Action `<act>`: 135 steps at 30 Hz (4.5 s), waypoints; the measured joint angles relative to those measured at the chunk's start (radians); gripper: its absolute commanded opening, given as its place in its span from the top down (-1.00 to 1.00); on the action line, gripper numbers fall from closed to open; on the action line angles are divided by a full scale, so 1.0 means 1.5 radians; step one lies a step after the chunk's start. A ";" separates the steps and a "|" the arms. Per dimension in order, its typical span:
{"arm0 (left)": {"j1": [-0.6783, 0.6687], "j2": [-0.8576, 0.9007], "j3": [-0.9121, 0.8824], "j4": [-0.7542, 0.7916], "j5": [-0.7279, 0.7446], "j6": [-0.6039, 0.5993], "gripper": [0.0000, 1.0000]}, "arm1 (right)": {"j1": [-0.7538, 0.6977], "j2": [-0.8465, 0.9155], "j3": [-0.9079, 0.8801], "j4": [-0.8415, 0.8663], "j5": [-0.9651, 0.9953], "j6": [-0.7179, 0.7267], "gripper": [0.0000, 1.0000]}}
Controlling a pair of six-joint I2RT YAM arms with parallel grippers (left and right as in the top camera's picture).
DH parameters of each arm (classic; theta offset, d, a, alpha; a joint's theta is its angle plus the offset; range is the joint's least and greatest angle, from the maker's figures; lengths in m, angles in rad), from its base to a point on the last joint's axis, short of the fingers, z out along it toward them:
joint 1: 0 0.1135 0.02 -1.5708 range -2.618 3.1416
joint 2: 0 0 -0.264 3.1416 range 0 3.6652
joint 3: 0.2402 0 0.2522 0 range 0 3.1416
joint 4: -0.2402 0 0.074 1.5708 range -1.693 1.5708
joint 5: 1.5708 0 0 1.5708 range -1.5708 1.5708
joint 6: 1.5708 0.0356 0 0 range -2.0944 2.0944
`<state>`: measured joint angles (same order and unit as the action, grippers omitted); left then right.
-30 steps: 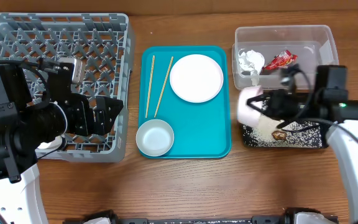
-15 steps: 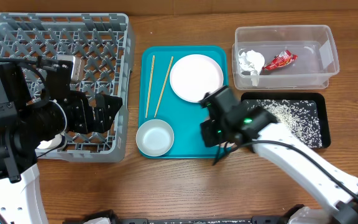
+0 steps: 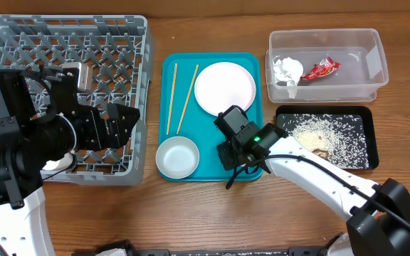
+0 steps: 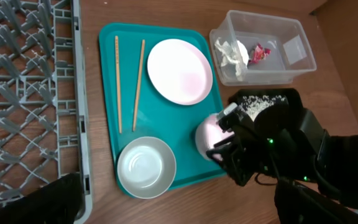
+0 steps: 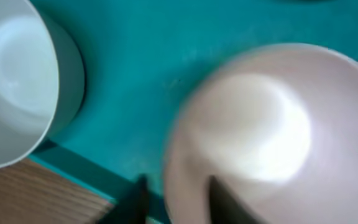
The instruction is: Sort waste into correct bins and load items into the dishwasher
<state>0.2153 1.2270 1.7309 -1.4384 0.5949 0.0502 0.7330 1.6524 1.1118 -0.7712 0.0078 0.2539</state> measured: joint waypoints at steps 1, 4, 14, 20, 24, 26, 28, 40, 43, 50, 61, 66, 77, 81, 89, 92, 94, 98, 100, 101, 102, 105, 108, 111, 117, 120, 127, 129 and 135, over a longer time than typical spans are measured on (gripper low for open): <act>0.000 0.000 0.000 0.002 0.000 -0.006 -1.00 | 0.000 0.000 0.005 -0.009 0.000 -0.003 0.21; 0.000 0.000 0.000 0.011 0.001 -0.023 -1.00 | 0.000 -0.001 0.027 -0.022 0.001 -0.002 0.21; -0.075 0.002 0.000 0.084 0.006 -0.034 -1.00 | -0.101 -0.139 0.114 -0.036 0.004 0.091 0.05; -0.117 0.025 0.001 0.122 -0.009 -0.058 -0.73 | -0.226 -0.235 0.117 -0.101 -0.001 0.123 -0.18; -0.233 0.089 -0.002 0.121 -0.114 -0.097 -0.74 | -0.277 -0.249 0.117 -0.123 -0.003 0.131 -0.44; -0.302 0.138 -0.003 0.122 -0.212 -0.129 -0.79 | -0.291 -0.248 0.117 -0.132 -0.003 0.135 -0.48; -0.351 0.188 -0.006 0.132 -0.295 -0.158 -0.79 | -0.296 -0.248 0.117 -0.137 -0.003 0.137 -0.51; -0.356 0.442 -0.012 0.284 -0.395 -0.201 -0.33 | -0.296 -0.248 0.117 -0.164 -0.020 0.142 -0.54; -0.350 0.494 -0.012 0.292 -0.385 -0.199 -0.17 | -0.296 -0.248 0.117 -0.164 -0.020 0.142 -0.54; -0.349 0.593 -0.012 0.304 -0.377 -0.184 0.01 | -0.296 -0.248 0.117 -0.166 -0.020 0.142 -0.54; -0.349 0.654 -0.012 0.343 -0.388 -0.169 0.06 | -0.296 -0.248 0.117 -0.174 -0.020 0.142 -0.53; -0.349 0.673 -0.012 0.354 -0.401 -0.163 0.51 | -0.296 -0.248 0.117 -0.174 -0.020 0.142 -0.53; -0.347 0.673 -0.002 0.313 -0.405 -0.151 0.92 | -0.296 -0.248 0.117 -0.178 -0.020 0.142 -0.52; -0.337 0.673 0.050 0.239 -0.405 -0.151 0.92 | -0.296 -0.248 0.117 -0.180 -0.020 0.142 -0.52; -0.288 0.636 0.239 0.085 -0.416 -0.151 0.91 | -0.296 -0.248 0.117 -0.182 -0.020 0.142 -0.52; -0.267 0.588 0.261 0.033 -0.450 -0.151 0.92 | -0.296 -0.248 0.117 -0.182 -0.021 0.142 -0.52; -0.251 0.563 0.268 0.009 -0.473 -0.151 0.91 | -0.296 -0.248 0.117 -0.182 -0.020 0.142 -0.52; -0.215 0.547 0.266 0.010 -0.497 -0.148 0.92 | -0.296 -0.248 0.117 -0.181 -0.021 0.142 -0.51; -0.197 0.547 0.240 0.038 -0.504 -0.136 0.92 | -0.296 -0.248 0.117 -0.176 -0.020 0.142 -0.52; -0.193 0.547 0.229 0.047 -0.505 -0.132 0.92 | -0.296 -0.248 0.117 -0.174 -0.020 0.142 -0.51; -0.186 0.547 0.212 0.060 -0.507 -0.127 0.92 | -0.296 -0.248 0.117 -0.174 -0.020 0.142 -0.51; -0.174 0.548 0.157 0.096 -0.510 -0.106 0.90 | -0.296 -0.247 0.117 -0.173 -0.020 0.142 -0.52; -0.174 0.549 0.116 0.119 -0.512 -0.095 0.90 | -0.296 -0.248 0.117 -0.172 -0.020 0.142 -0.52; -0.174 0.549 0.086 0.156 -0.514 -0.084 0.88 | -0.296 -0.248 0.117 -0.172 -0.020 0.142 -0.52; -0.174 0.549 0.035 0.194 -0.538 -0.072 0.76 | -0.296 -0.248 0.117 -0.170 -0.020 0.142 -0.52; -0.174 0.550 0.026 0.201 -0.540 -0.067 0.75 | -0.296 -0.248 0.117 -0.169 -0.021 0.142 -0.52; -0.174 0.550 0.026 0.198 -0.539 -0.066 0.78 | -0.296 -0.248 0.117 -0.169 -0.021 0.142 -0.52; -0.174 0.550 0.026 0.190 -0.533 -0.066 0.71 | -0.296 -0.247 0.117 -0.169 -0.023 0.142 -0.52; -0.178 0.549 0.074 0.122 -0.444 -0.066 0.53 | -0.296 -0.247 0.117 -0.169 -0.023 0.142 -0.52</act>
<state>-0.0517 2.0510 1.8420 -1.2549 -0.0715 -0.0490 0.2893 1.2812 1.2881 -1.0245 -0.0265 0.4667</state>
